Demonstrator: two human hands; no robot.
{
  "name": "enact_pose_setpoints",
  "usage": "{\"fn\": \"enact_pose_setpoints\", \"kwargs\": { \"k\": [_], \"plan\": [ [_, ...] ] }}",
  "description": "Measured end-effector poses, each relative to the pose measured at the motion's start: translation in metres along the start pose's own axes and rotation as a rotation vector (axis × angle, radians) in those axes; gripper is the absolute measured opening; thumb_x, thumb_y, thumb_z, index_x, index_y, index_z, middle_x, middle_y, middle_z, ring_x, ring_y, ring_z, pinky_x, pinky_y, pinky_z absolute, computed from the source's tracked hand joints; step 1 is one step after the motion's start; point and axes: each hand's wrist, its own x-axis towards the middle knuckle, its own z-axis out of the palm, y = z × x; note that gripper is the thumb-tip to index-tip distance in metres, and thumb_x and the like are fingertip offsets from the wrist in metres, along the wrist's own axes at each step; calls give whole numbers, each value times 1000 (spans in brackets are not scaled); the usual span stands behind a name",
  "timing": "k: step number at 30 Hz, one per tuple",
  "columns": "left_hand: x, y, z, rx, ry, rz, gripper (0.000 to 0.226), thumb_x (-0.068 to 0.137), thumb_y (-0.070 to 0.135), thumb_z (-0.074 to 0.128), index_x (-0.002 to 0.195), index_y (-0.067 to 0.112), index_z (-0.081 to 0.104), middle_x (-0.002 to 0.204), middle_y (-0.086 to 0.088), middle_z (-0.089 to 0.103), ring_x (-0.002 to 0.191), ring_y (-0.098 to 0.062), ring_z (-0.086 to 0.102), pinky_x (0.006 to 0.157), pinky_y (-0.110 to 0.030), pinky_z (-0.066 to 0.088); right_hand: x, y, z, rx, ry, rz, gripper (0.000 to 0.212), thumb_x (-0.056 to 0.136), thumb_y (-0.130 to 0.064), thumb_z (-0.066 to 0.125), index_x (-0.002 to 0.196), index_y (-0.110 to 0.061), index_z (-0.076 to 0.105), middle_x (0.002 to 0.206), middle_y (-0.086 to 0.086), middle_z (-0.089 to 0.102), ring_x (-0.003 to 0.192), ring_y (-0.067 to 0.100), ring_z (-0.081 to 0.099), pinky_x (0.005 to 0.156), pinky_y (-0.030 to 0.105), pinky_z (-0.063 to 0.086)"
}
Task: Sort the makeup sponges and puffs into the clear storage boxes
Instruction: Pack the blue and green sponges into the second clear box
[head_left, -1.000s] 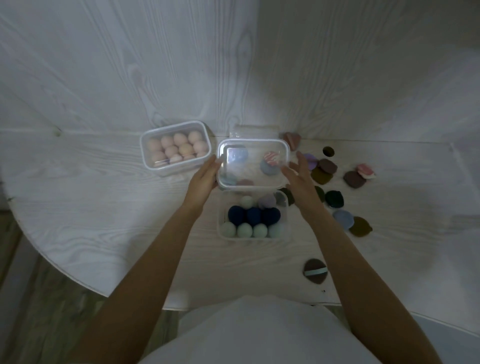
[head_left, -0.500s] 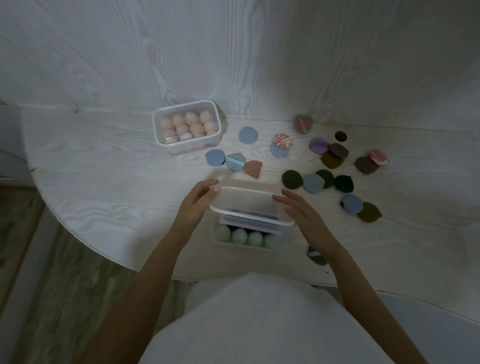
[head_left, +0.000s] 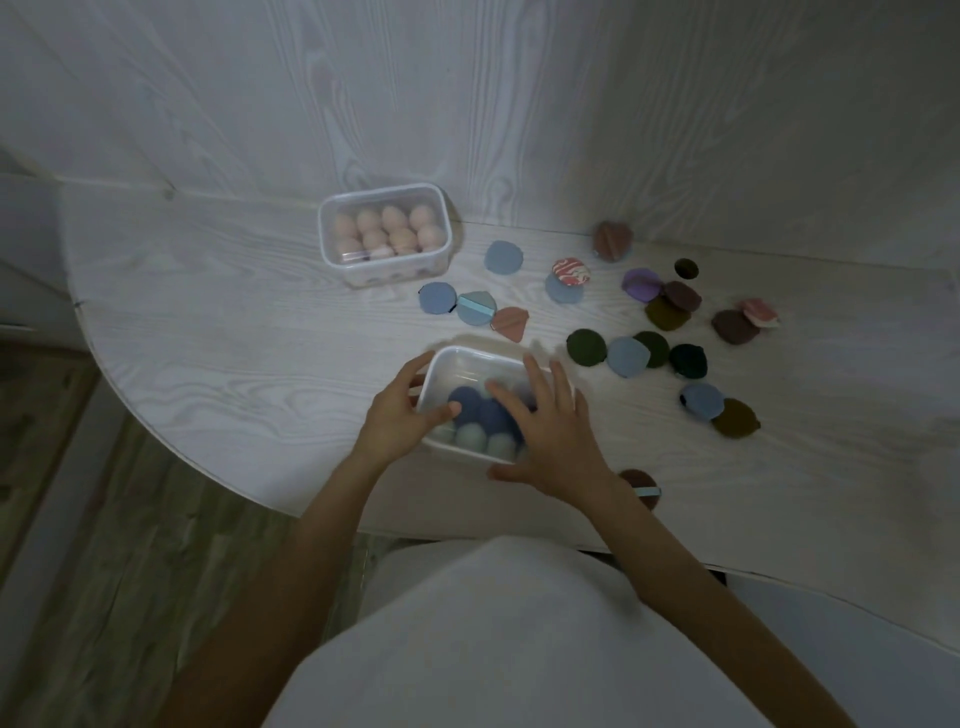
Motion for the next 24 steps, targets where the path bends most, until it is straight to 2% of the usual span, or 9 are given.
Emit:
{"fn": "enact_pose_setpoints", "kwargs": {
  "k": [5, 10, 12, 14, 15, 17, 20, 22, 24],
  "plan": [
    [1, -1, -1, -26, 4, -11, 70, 73, 26, 79, 133, 31, 43, 119, 3, 54, 104, -16, 55, 86, -34, 51, 2, -5, 7, 32, 84, 0, 100, 62, -54, 76, 145, -26, 27, 156, 18, 3, 141, 45, -1, 105, 65, 17],
    [-3, -4, -2, -71, 28, -40, 73, 72, 30, 79, 134, 31, 42, 119, 4, 53, 102, -13, 55, 78, -22, 50, 2, 11, 1, 208, 80, -80, 101, 65, -58, 73, 147, -28, 22, 157, 12, -9, 143, 34, -12, 112, 60, 8],
    [-4, -7, -3, -68, 49, -84, 75, 71, 34, 79, 136, 29, 41, 119, 4, 53, 101, -13, 56, 79, -23, 49, -2, 14, -2, 374, 181, 5, 102, 65, -62, 69, 147, -25, 21, 157, 13, -2, 144, 29, -2, 112, 50, 12],
    [-7, -7, -4, -46, 66, -104, 69, 73, 35, 77, 133, 27, 44, 115, 7, 53, 99, -12, 55, 74, -20, 47, -2, 16, -2, 652, 234, 227, 95, 71, -46, 75, 146, -19, 23, 154, 14, 16, 140, 25, 19, 112, 43, 23],
    [-8, -6, -4, -32, 78, -105, 64, 74, 34, 76, 130, 25, 46, 113, 8, 54, 98, -12, 55, 72, -18, 46, -1, 19, -2, 757, 222, 326, 88, 73, -35, 77, 143, -16, 27, 148, 15, 30, 134, 26, 33, 109, 44, 32],
    [-8, -6, -5, -15, 113, -114, 53, 77, 32, 74, 124, 22, 51, 108, 8, 56, 96, -13, 56, 69, -16, 43, 4, 24, -3, 826, 166, 425, 70, 77, -27, 74, 134, -11, 36, 130, 13, 52, 114, 26, 53, 96, 42, 46],
    [-5, -9, -11, -39, 157, -120, 39, 80, 23, 71, 116, 19, 56, 102, 4, 60, 94, -16, 58, 70, -18, 45, 12, 22, -6, 923, 155, 460, 50, 82, -21, 71, 123, -10, 45, 116, 9, 60, 94, 16, 59, 80, 28, 47],
    [-3, -10, -17, -83, 197, -123, 34, 81, 18, 70, 114, 18, 59, 100, 2, 62, 93, -18, 61, 75, -22, 48, 19, 17, -9, 1004, 156, 462, 47, 83, -16, 70, 123, -11, 46, 117, 8, 60, 94, 14, 58, 80, 26, 47],
    [-3, -9, -26, -118, 226, -111, 39, 80, 21, 71, 117, 19, 59, 102, 4, 63, 92, -14, 61, 74, -22, 49, 26, 12, -15, 1058, 167, 409, 47, 81, -13, 70, 121, -15, 47, 118, 6, 60, 97, 14, 59, 83, 26, 50]
  ]
}}
